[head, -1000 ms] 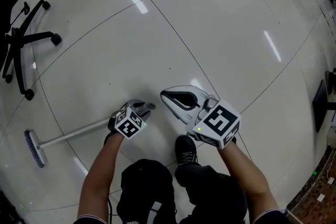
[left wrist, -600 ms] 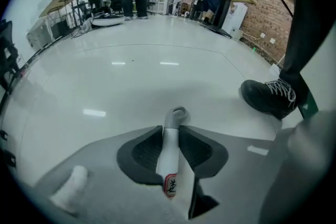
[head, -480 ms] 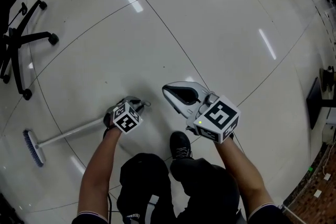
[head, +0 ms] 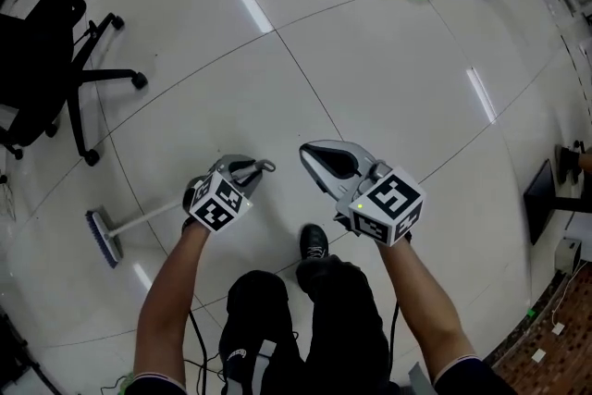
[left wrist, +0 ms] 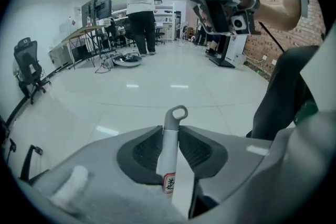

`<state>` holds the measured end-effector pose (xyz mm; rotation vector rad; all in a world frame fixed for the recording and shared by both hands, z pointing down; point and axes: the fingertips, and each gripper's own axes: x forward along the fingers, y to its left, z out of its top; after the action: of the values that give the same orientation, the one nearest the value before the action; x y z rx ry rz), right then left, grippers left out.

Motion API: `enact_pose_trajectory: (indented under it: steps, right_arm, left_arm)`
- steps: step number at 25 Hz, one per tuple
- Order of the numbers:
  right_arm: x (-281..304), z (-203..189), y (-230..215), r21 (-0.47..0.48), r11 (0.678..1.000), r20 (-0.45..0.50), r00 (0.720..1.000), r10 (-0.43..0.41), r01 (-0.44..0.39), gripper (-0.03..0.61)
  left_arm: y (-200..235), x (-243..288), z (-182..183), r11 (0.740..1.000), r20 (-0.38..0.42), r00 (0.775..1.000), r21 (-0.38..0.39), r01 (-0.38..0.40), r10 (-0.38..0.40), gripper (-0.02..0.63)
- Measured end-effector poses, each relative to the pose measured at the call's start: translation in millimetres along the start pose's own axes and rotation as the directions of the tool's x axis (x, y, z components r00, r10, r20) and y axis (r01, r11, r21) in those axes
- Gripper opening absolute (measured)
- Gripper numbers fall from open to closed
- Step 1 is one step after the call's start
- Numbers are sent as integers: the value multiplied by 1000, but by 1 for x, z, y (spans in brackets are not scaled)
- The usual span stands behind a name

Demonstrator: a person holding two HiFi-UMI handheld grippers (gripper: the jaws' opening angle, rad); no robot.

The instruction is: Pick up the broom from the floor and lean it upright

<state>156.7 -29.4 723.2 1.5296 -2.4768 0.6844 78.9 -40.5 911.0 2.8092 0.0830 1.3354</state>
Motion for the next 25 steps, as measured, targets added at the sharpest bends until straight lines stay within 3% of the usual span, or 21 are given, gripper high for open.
enact_pose_trajectory:
  steps: [9,16,19,21,25]
  right_arm:
    - [-50,157,44,57,997,24,999,44,-46,3]
    - [-52,260,92,32,981,18,982,191,-191,3]
    - [-47,291,113,8,969,0,969,249,-249,3]
    - [-41,312,127,-14,959,-1,959,282,-282,3]
    - [-23,352,157,-66,929,-6,931,364,-364,3]
  left_arm:
    - [18,-173,137,992,108,988,-78,-104,112,98]
    - [49,-301,197,943,131,940,-159,-293,314,92]
    - [59,-351,203,905,126,907,-206,-372,401,89]
    - [69,-385,202,867,123,873,-245,-434,472,87]
    - [93,-459,188,742,87,767,-346,-575,635,87]
